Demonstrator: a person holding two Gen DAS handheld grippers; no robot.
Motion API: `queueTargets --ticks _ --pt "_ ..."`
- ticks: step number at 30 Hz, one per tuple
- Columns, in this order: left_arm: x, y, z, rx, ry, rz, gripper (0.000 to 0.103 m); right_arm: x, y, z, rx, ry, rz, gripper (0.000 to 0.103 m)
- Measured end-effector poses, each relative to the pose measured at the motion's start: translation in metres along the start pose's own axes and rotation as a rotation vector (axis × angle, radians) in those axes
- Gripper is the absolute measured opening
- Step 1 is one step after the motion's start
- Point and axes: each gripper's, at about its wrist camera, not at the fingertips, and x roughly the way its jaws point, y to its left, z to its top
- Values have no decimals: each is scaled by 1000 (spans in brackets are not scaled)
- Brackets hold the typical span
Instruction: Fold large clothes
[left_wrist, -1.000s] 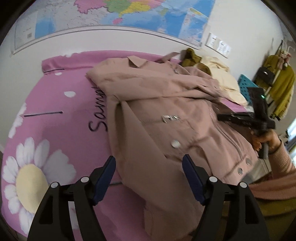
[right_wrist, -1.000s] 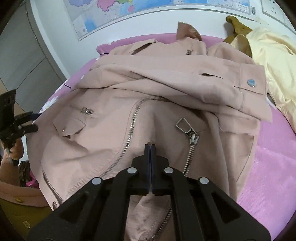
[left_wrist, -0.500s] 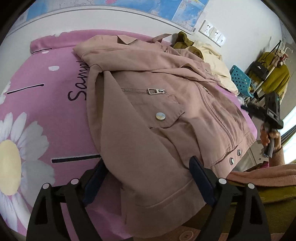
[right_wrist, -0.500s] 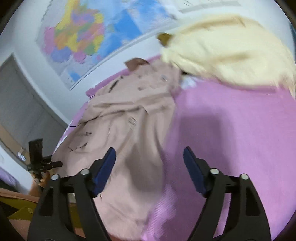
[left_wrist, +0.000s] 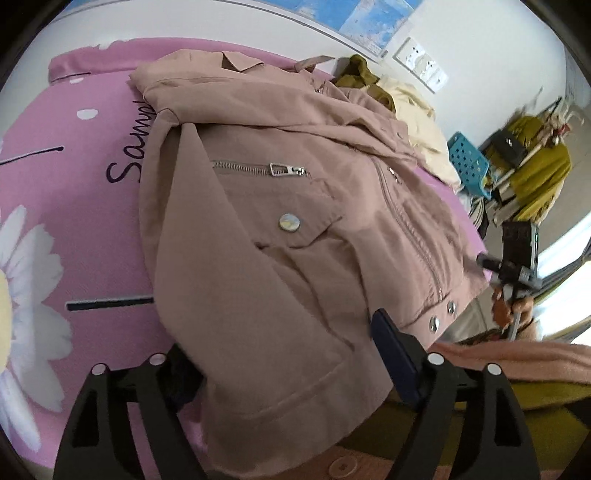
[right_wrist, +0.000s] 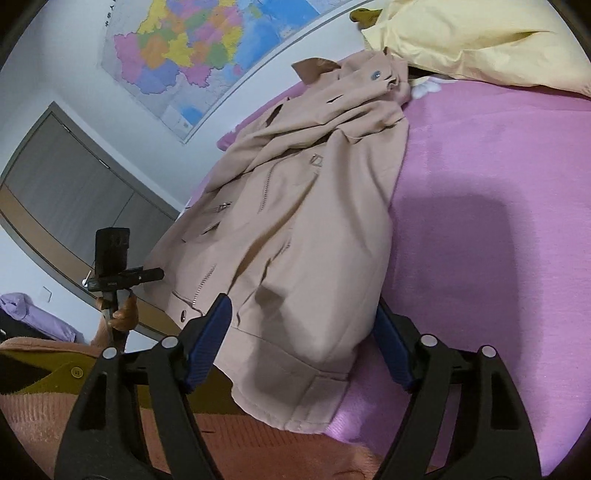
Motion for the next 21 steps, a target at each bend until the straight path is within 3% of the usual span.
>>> queueTargets --ticks 3,6,7,10,14,21 --pt "5 -3 6 -14 -20 16 76 8 4 -3 -14 15 12 57" --pt "8 -5 8 -29 -45 68 48 14 0 -4 33 17 45 33" --pt "8 -3 8 -45 -45 79 31 17 -6 -6 71 28 74 21" --pt "5 10 9 -141 -55 67 4 15 -10 -8 115 20 105 14" --pt "-19 15 9 -209 -114 -11 2 -9 4 -7 145 -61 203 9" --pt "-80 5 7 -193 -245 -89 2 -55 42 -7 67 -140 286 9"
